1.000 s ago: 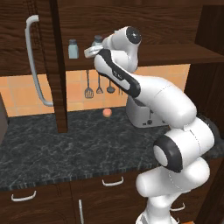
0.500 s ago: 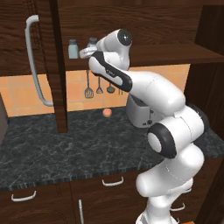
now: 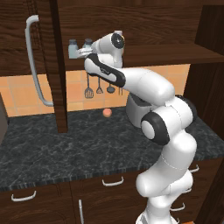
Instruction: Put the shaker and condiment bottle from the counter next to their counterparts in the cabinet.
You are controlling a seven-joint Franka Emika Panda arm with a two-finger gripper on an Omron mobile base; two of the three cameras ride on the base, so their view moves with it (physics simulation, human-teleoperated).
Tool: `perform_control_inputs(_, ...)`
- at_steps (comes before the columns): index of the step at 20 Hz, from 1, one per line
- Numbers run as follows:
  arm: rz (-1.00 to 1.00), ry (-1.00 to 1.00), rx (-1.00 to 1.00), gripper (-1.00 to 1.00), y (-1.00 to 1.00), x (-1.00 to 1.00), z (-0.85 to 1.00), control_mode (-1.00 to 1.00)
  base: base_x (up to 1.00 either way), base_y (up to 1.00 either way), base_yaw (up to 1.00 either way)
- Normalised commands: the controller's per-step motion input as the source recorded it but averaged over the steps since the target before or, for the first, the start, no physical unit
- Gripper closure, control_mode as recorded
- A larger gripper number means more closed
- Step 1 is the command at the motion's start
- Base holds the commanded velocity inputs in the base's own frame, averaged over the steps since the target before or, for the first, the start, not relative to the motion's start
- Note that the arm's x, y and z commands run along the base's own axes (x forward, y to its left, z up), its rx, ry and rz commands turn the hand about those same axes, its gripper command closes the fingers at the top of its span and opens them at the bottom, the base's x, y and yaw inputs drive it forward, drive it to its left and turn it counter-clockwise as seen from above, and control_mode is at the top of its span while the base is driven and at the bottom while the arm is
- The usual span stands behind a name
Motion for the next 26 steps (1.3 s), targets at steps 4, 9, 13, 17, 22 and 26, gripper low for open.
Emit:
perform_control_inputs(4,0.00,0.00,0.00,-1.00,0.32,0.42,0.00,-1.00,0.00,0.00,0.00)
perform_control_inputs(9,0.00,0.00,0.00,-1.00,0.02,0.04,0.07,-1.00,0.00,0.00,0.00)
perform_control_inputs(13,0.00,0.00,0.00,-1.00,-0.39,-0.61,0.37,-1.00,0.00,0.00,0.00)
perform_control_inputs(17,0.01,0.00,0.00,-1.00,-0.62,-0.86,0.19,-1.00,0.00,0.00,0.00)
perform_control_inputs(22,0.02,-0.11,0.00,-1.00,-0.75,-1.00,-0.07,-1.00,0.00,0.00,0.00)
perform_control_inputs(26,0.03,-0.23,0.00,-1.00,-0.67,-1.00,-0.20,-1.00,0.00,0.00,0.00)
